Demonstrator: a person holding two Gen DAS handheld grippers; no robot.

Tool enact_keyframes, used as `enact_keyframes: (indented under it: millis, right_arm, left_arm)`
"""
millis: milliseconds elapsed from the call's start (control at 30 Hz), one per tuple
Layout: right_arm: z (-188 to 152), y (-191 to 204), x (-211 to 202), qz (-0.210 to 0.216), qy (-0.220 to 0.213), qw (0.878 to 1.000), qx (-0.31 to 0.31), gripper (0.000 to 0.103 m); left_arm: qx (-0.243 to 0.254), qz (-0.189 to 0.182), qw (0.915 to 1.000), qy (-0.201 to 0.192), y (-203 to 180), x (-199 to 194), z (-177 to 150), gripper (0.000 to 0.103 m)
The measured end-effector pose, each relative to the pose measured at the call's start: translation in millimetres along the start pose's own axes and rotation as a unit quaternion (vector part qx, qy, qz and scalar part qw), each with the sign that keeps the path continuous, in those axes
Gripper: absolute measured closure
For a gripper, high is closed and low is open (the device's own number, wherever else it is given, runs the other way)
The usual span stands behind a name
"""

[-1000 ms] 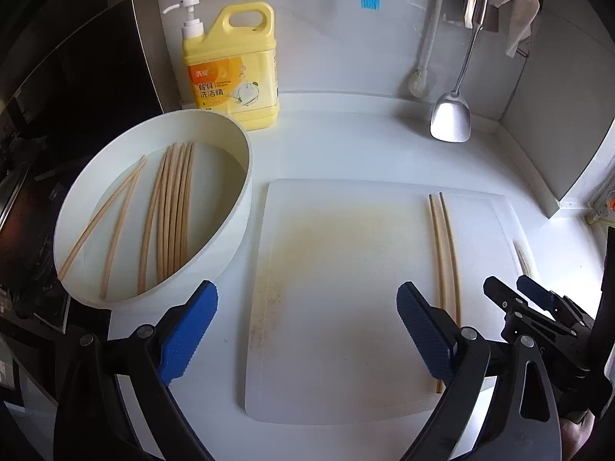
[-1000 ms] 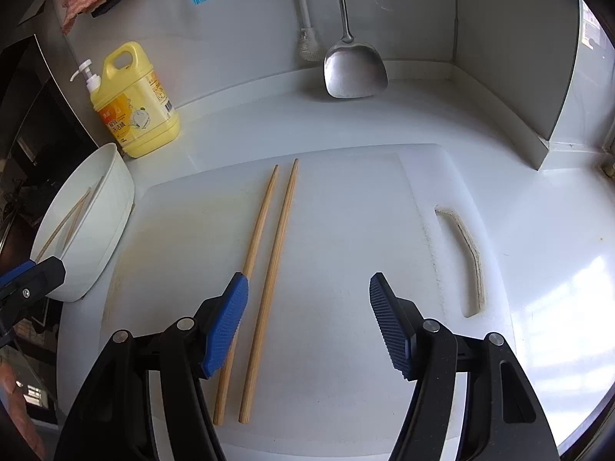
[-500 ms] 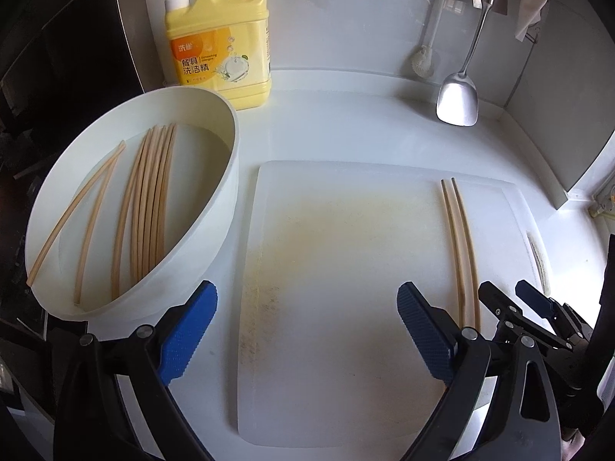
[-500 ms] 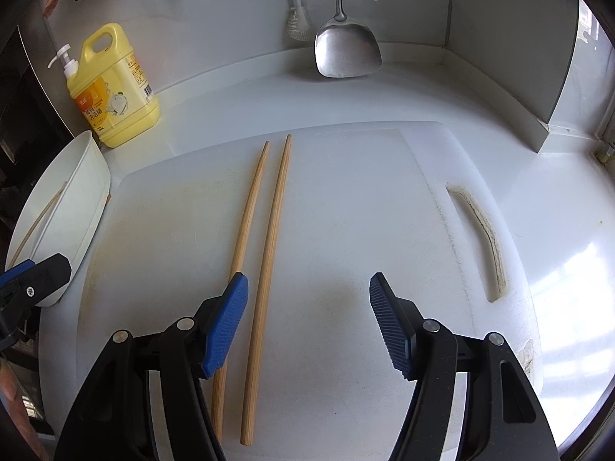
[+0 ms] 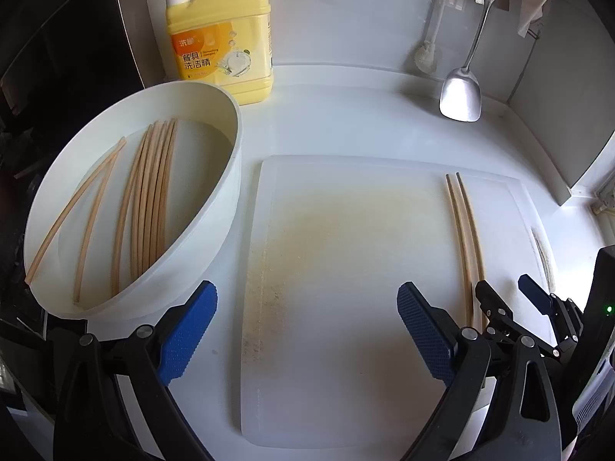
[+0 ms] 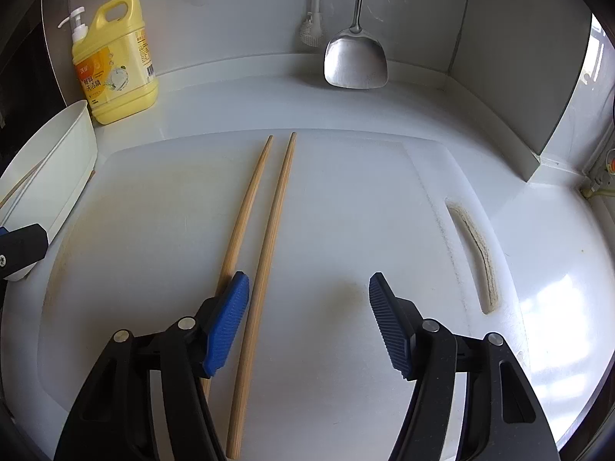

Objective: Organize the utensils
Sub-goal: 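Push the two remaining chopsticks apart with the right tool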

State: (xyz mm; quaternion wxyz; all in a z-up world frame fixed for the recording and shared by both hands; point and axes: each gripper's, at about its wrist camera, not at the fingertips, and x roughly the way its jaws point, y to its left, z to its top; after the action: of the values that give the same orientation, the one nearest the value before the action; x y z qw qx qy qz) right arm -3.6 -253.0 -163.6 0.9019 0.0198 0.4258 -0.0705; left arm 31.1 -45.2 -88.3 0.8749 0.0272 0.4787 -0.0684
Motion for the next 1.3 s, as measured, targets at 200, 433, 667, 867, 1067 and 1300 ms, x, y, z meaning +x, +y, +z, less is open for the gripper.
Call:
enact_keyframes:
  millis: [200, 433, 667, 867, 1067, 1300]
  right_arm:
    - [1.0, -10.1, -0.6, 0.006, -0.006, 1.0, -0.003, 0.057]
    - [4.6, -32.8, 1.7, 0.016, -0.007, 1.0, 0.005, 0.063]
    - [9.5, -58.2, 4.8, 0.039, -0.011, 0.999, 0.009, 0.067]
    - [18.5, -74.2, 10.4, 0.068, -0.006, 0.997, -0.023, 0.067]
    - [24.5, -82.3, 14.6, 0.083, -0.003, 0.994, -0.073, 0.067]
    - [27.5, -86.9, 16.9, 0.114, -0.007, 0.987, -0.115, 0.067]
  left_arm:
    - [0.004, -0.006, 1.0, 0.001, -9.7, 1.5, -3.2, 0.01]
    - [0.016, -0.016, 0.9997, -0.009, -34.8, 6.7, -4.6, 0.01]
    - [-0.005, -0.029, 0.9995, -0.012, -56.5, 21.8, -6.6, 0.01]
    - [-0.027, -0.027, 0.9992, -0.013, -76.1, 30.3, -15.3, 0.01]
    - [-0.034, -0.015, 0.9993, -0.011, -92.8, 38.1, -23.3, 0.01]
    - [-0.049, 0.008, 0.9985, -0.021, -102.7, 44.0, -25.2, 0.01]
